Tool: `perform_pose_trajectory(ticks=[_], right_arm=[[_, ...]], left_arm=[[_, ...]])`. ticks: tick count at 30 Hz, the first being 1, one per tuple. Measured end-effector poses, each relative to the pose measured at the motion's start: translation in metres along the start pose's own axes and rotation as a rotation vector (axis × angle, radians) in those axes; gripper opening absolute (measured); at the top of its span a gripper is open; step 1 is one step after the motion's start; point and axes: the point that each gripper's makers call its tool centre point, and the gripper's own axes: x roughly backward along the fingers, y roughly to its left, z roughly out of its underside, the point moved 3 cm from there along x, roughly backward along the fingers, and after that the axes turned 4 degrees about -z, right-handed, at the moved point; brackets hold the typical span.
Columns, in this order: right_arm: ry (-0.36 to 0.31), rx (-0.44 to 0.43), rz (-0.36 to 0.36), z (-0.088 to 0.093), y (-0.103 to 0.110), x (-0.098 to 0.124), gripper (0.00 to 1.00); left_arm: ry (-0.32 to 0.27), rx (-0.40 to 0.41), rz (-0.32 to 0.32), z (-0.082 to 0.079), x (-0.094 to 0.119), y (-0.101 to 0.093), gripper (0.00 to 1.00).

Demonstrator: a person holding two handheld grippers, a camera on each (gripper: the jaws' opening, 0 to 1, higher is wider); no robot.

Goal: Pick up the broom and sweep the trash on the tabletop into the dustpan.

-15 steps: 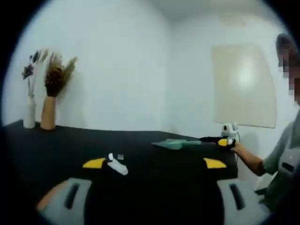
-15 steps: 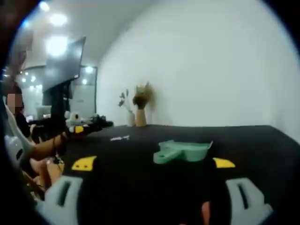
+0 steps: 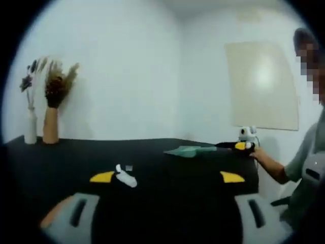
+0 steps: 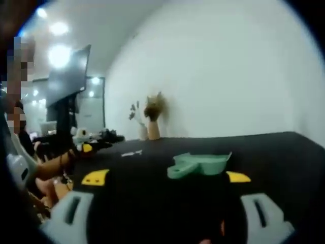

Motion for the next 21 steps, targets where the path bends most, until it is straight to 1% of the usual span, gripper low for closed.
perform_pose_trajectory(ticks=[2,5,6,7,9,11,12,13,14,15,16,17,20,21], right_arm=[[0.015,-0.016,0.008,0.002,-0.001,0.0,0.87],[-0.008,-0.041,-0.011,-0.002,0.0,0.002,0.83],[-0.007,-0.056,-0.025,-0.002,0.001,0.002,0.8],[-0.008,-0.061,-0.024,-0.004,0.001,0.002,0.79],[-0.007,-0.066,-0.03,-0.007,0.001,0.001,0.76],[0.004,-0.072,-0.039,-0.008,0.003,0.0,0.76],[0.011,-0.071,-0.041,-0.01,0.003,0.0,0.77],[0.012,-0.059,-0.055,-0.013,0.005,0.0,0.79],[0.019,-0.066,-0.061,-0.016,0.006,0.0,0.82],[0.028,-0.096,-0.055,-0.02,0.005,0.0,0.81],[0.032,-0.098,-0.057,-0.024,0.003,-0.001,0.8],[0.053,-0.101,-0.046,-0.028,0.0,-0.002,0.78],[0.139,-0.045,0.006,-0.032,-0.011,-0.002,0.7],[0.146,-0.036,0.012,-0.036,-0.013,-0.004,0.67]], left_arm=[[0.0,-0.001,-0.003,0.0,0.0,0.0,0.81],[0.003,0.003,0.005,0.0,0.0,-0.001,0.81],[0.004,0.001,0.008,0.0,-0.001,-0.001,0.81],[0.008,0.004,0.009,0.001,-0.001,-0.002,0.8],[0.036,0.007,-0.006,0.004,-0.005,0.0,0.79],[0.054,-0.018,-0.011,0.006,-0.007,-0.002,0.77],[0.078,-0.036,-0.008,0.009,-0.007,-0.004,0.77],[0.082,-0.046,-0.003,0.009,-0.009,-0.007,0.77],[0.082,-0.045,0.001,0.008,-0.01,-0.01,0.77],[0.08,-0.045,0.019,0.007,-0.012,-0.016,0.77],[0.074,-0.053,0.039,0.004,-0.014,-0.023,0.77],[0.071,-0.06,0.052,0.001,-0.018,-0.029,0.77],[0.073,-0.086,0.093,-0.008,-0.03,-0.044,0.77],[0.07,-0.089,0.103,-0.012,-0.033,-0.048,0.76]])
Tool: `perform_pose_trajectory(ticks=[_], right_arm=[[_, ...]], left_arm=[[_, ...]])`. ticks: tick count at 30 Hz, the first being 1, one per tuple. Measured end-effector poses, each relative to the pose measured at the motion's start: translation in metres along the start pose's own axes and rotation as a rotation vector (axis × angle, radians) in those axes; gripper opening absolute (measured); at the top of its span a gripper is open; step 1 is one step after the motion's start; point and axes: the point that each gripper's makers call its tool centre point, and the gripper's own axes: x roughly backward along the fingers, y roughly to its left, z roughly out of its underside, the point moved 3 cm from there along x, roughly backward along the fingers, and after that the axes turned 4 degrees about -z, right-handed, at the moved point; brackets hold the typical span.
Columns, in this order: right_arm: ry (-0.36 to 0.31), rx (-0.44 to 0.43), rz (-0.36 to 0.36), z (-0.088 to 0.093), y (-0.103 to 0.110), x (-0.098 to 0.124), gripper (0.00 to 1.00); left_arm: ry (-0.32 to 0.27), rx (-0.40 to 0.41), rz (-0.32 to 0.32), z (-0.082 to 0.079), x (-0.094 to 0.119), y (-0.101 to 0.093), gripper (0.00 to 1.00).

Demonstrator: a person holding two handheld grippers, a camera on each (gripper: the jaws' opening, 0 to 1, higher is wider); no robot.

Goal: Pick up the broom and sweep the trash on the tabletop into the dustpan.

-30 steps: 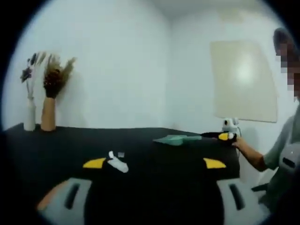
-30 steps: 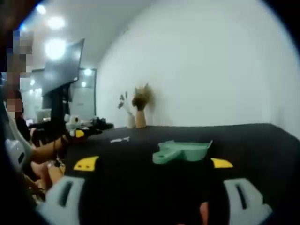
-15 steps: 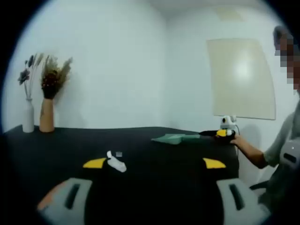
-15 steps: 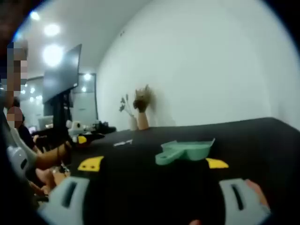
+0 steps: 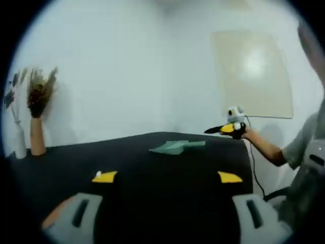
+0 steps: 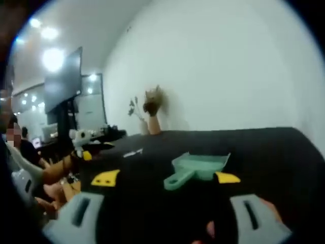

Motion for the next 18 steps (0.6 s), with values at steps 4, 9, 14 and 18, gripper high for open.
perform_pose_trajectory(ticks=[4,9,14,18], right_arm=[[0.023,0.014,0.001,-0.019,-0.007,-0.003,0.67],[0.087,0.05,0.023,-0.037,-0.012,-0.011,0.66],[0.214,0.08,0.026,-0.05,-0.015,-0.031,0.6],[0.251,-0.004,0.017,-0.062,-0.014,-0.047,0.58]], left_arm=[[-0.037,0.026,0.032,-0.021,-0.014,-0.004,0.76],[-0.044,0.019,0.034,-0.035,-0.025,0.001,0.71],[-0.036,0.02,0.057,-0.036,-0.039,0.001,0.68],[-0.015,0.007,0.065,-0.027,-0.048,-0.002,0.68]])
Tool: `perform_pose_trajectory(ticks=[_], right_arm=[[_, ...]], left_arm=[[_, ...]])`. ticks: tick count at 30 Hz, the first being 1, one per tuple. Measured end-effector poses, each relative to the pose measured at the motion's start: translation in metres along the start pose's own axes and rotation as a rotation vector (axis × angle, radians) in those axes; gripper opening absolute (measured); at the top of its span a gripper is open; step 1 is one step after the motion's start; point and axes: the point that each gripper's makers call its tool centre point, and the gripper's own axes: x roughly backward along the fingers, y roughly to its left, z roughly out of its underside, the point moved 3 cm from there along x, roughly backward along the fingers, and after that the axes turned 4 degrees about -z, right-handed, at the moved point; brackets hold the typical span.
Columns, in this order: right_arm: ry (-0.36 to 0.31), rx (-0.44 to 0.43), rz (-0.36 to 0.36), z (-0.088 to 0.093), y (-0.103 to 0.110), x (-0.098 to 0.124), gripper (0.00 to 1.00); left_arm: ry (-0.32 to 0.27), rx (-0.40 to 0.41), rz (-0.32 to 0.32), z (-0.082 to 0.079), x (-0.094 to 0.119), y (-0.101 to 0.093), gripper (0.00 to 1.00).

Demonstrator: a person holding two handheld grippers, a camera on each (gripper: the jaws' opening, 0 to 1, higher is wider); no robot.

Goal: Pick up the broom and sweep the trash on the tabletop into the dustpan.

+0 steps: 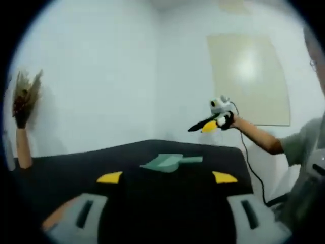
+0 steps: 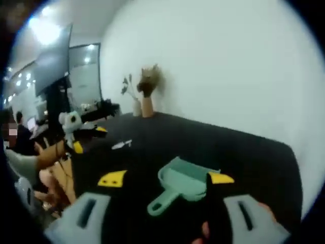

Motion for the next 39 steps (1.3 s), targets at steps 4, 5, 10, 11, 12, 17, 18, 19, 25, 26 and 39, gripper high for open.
perform_pose_trajectory(ticks=[4,5,10,11,12,17,18,19,25,26,39], right_arm=[[0.08,-0.051,0.029,-0.011,-0.015,-0.015,0.45],[0.124,-0.07,0.025,-0.012,-0.019,-0.019,0.45],[0.357,-0.087,0.064,-0.006,-0.035,-0.044,0.43],[0.39,-0.078,0.066,-0.004,-0.033,-0.048,0.42],[0.426,-0.094,0.079,-0.002,-0.035,-0.051,0.42],[0.509,-0.074,0.083,0.0,-0.036,-0.067,0.41],[0.518,-0.088,0.073,-0.002,-0.037,-0.072,0.42],[0.521,-0.092,0.068,-0.001,-0.034,-0.076,0.42],[0.649,-0.105,0.131,0.012,-0.052,-0.092,0.37],[0.636,-0.104,0.134,0.01,-0.057,-0.099,0.36],[0.773,-0.113,0.201,0.038,-0.074,-0.12,0.3]], left_arm=[[0.02,0.003,0.015,0.01,-0.008,-0.004,0.68],[0.023,0.0,0.019,0.011,-0.009,-0.005,0.68],[0.012,-0.011,0.037,0.014,-0.015,-0.014,0.68],[0.007,-0.01,0.04,0.015,-0.016,-0.014,0.68],[0.006,-0.009,0.04,0.016,-0.017,-0.015,0.68],[0.018,-0.031,0.038,0.026,-0.013,-0.014,0.67],[0.012,-0.025,0.036,0.026,-0.011,-0.013,0.67],[0.005,-0.017,0.034,0.026,-0.01,-0.011,0.67],[-0.031,0.05,0.023,0.032,-0.007,0.0,0.65],[-0.029,0.054,0.021,0.035,-0.006,0.002,0.64],[0.024,0.042,0.042,0.047,-0.009,-0.002,0.63]])
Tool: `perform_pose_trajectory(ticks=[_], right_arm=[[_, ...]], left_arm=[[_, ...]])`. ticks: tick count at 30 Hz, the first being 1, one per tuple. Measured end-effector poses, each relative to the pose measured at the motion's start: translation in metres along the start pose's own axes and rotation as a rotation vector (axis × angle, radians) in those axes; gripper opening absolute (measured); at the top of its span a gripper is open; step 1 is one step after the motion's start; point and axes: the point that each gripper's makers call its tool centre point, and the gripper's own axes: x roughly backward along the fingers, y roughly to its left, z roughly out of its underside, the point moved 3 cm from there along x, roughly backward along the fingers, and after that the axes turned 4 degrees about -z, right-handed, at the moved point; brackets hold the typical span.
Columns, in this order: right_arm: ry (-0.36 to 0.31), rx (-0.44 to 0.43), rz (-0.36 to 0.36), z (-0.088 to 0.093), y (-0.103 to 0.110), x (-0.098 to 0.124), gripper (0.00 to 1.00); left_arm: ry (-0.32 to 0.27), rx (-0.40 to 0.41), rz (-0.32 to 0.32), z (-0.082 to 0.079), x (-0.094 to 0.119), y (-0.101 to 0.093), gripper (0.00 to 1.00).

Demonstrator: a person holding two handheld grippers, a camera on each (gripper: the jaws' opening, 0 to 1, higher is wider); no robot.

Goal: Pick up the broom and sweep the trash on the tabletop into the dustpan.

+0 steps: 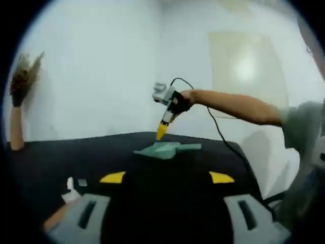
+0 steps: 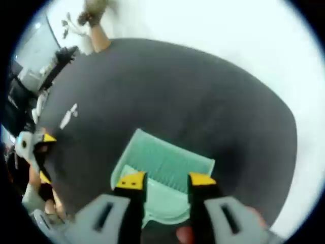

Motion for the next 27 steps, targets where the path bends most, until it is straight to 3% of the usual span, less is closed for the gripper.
perform_pose_trajectory(ticks=[15,27], right_arm=[[0.107,-0.01,0.02,0.001,0.006,-0.032,0.29],[0.118,-0.049,0.023,-0.001,0.006,-0.043,0.2]], left_arm=[[0.021,-0.028,0.016,0.004,0.0,-0.004,0.63],[0.015,-0.034,0.019,0.003,0.0,-0.005,0.63]])
